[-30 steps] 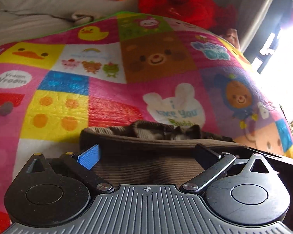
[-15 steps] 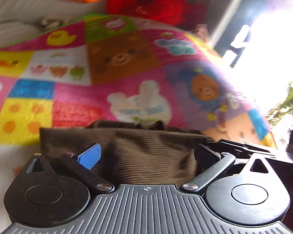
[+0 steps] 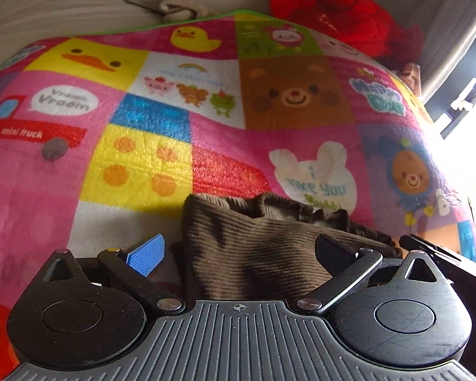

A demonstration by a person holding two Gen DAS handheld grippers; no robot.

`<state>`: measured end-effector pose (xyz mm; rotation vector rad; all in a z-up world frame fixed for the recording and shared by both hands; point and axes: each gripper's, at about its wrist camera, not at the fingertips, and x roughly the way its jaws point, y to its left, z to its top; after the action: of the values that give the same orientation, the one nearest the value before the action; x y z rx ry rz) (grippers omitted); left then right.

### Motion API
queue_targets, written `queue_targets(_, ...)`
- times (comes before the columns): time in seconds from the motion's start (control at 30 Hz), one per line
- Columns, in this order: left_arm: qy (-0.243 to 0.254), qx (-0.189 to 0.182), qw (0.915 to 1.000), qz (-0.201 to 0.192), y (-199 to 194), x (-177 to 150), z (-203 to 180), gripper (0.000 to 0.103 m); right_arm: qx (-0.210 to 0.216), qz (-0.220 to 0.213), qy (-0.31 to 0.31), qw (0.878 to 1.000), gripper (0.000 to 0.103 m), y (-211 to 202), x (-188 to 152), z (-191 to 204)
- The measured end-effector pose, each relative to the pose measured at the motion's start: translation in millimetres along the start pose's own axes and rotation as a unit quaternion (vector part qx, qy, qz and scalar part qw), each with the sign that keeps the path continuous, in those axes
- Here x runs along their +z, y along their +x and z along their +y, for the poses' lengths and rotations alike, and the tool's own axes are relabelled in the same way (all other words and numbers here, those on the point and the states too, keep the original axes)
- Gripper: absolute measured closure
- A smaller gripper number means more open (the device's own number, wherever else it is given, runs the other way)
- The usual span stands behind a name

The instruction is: Fold clothes

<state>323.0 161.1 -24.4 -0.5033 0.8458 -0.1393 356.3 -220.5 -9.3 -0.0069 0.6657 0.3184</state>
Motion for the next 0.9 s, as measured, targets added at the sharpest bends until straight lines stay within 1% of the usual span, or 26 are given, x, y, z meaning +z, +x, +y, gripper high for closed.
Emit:
queue_targets(0.07, 0.000, -0.002, 1.0000, 0.003, 10.2, -3.3, -1.3, 0.001, 0.001, 0.002, -0.020, 1.000, 0.058, 15.6, -1.2, 4.0)
queue_targets(0.13, 0.016, -0.004, 0.9999, -0.003, 17.1, -3.4, -8.2, 0.002, 0.006, 0.013, -0.034, 0.999, 0.055, 32.3, -1.8, 7.7)
queue_targets(0.2, 0.031, -0.007, 0.9995, -0.003, 21.8, -3.3, -14.7, 0.008, 0.020, 0.031, -0.039, 0.999, 0.054, 46.4, -2.5, 12.4)
queue_targets(0.23, 0.045, -0.002, 0.9990, -0.004, 23.3, -4.1, -18.9, 0.021, 0.024, 0.036, -0.042, 0.998, 0.055, 48.5, -3.4, 15.3)
queue_targets(0.27, 0.049, -0.002, 0.9988, -0.004, 22.0, -4.8, -19.8, 0.041, 0.027, 0.038, -0.051, 0.998, 0.073, 47.5, -4.7, 19.0)
queue_targets(0.3, 0.049, -0.003, 0.9988, -0.003, 19.0, -5.4, -18.7, 0.051, 0.030, 0.040, -0.058, 0.997, 0.082, 45.6, -6.1, 22.5)
queue_targets(0.33, 0.048, -0.004, 0.9988, -0.003, 16.0, -6.0, -17.6, 0.068, 0.032, 0.037, -0.060, 0.997, 0.089, 39.7, -8.0, 24.9)
queue_targets(0.37, 0.047, -0.005, 0.9989, -0.002, 13.1, -6.6, -16.5, 0.087, 0.034, 0.028, -0.058, 0.997, 0.091, 30.3, -9.8, 25.6)
queue_targets(0.4, 0.048, -0.011, 0.9988, -0.005, 5.9, -7.8, -16.1, 0.089, 0.037, 0.018, -0.055, 0.998, 0.092, 20.1, -11.3, 26.0)
queue_targets(0.47, 0.053, -0.027, 0.9981, -0.017, -16.6, -15.4, -17.2, 0.092, 0.055, -0.006, -0.036, 0.998, 0.093, -10.8, -11.2, 23.2)
queue_targets(0.57, 0.073, -0.052, 0.9954, -0.033, -60.6, -42.2, -22.2, 0.092, 0.084, -0.040, -0.026, 0.995, 0.095, -69.2, -15.4, 21.7)
queue_targets(0.67, 0.094, -0.078, 0.9913, -0.050, -104.6, -68.9, -27.3, 0.092, 0.106, -0.057, -0.038, 0.992, 0.095, -126.4, -34.0, 27.0)
queue_targets(0.73, 0.107, -0.095, 0.9878, -0.061, -133.9, -86.8, -30.6, 0.092, 0.112, -0.053, -0.045, 0.991, 0.095, -154.1, -53.4, 30.3)
queue_targets(0.77, 0.111, -0.100, 0.9869, -0.060, -144.2, -98.5, -30.5, 0.091, 0.115, -0.048, -0.047, 0.991, 0.095, -166.4, -63.8, 31.4)
queue_targets(0.8, 0.117, -0.094, 0.9870, -0.056, -149.2, -110.6, -29.7, 0.090, 0.116, -0.041, -0.048, 0.991, 0.095, -174.0, -74.4, 31.7)
queue_targets(0.83, 0.125, -0.083, 0.9873, -0.052, -152.5, -121.9, -29.0, 0.087, 0.115, -0.031, -0.051, 0.992, 0.095, -179.6, -86.1, 32.7)
queue_targets(0.9, 0.140, -0.062, 0.9872, -0.045, -159.2, -144.4, -27.6, 0.083, 0.109, -0.013, -0.059, 0.992, 0.095, -186.6, -108.9, 34.1)
